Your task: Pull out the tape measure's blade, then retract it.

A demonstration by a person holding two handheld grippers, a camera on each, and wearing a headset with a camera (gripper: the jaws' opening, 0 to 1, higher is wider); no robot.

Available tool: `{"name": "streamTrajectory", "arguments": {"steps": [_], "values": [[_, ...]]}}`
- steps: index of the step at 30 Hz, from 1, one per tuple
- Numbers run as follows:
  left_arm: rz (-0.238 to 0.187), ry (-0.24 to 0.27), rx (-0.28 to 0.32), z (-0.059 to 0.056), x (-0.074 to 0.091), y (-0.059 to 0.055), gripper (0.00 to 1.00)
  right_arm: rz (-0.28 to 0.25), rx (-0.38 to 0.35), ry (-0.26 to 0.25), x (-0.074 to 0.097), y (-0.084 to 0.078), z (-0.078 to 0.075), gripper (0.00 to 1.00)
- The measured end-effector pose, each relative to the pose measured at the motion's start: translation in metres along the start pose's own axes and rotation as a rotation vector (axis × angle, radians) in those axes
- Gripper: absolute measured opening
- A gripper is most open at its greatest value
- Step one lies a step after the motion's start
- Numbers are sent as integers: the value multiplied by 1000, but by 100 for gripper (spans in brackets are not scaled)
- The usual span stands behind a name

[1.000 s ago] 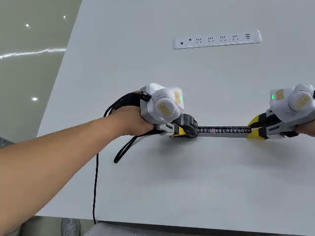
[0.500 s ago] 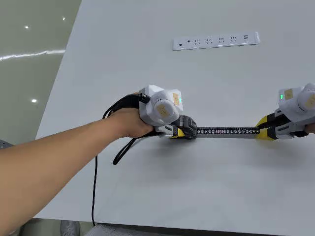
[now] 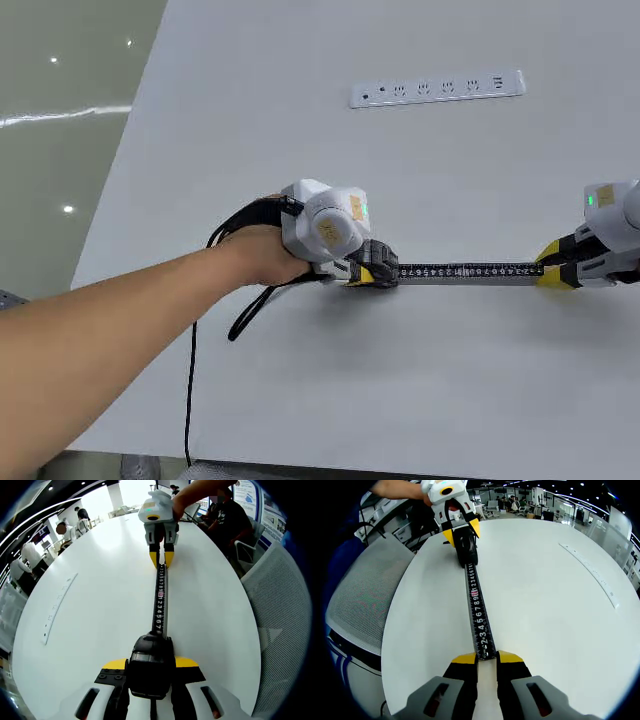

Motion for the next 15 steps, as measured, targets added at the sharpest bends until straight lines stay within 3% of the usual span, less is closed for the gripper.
{"name": "streamTrajectory", "arguments": {"steps": [15], "values": [[0,-3,-1,0,0,0,28,14,-22,1,7,-17,-2,9]]}}
Point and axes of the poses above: the centre of the closed fingertips' face, and the gripper's own axes: x roughly backward along the fingers, z roughly to its left, y roughly out of its top, the point moved 2 cm from there along x, roughly backward along the fingers, and after that the axes turned 12 degrees about z, right-handed, at the moved point
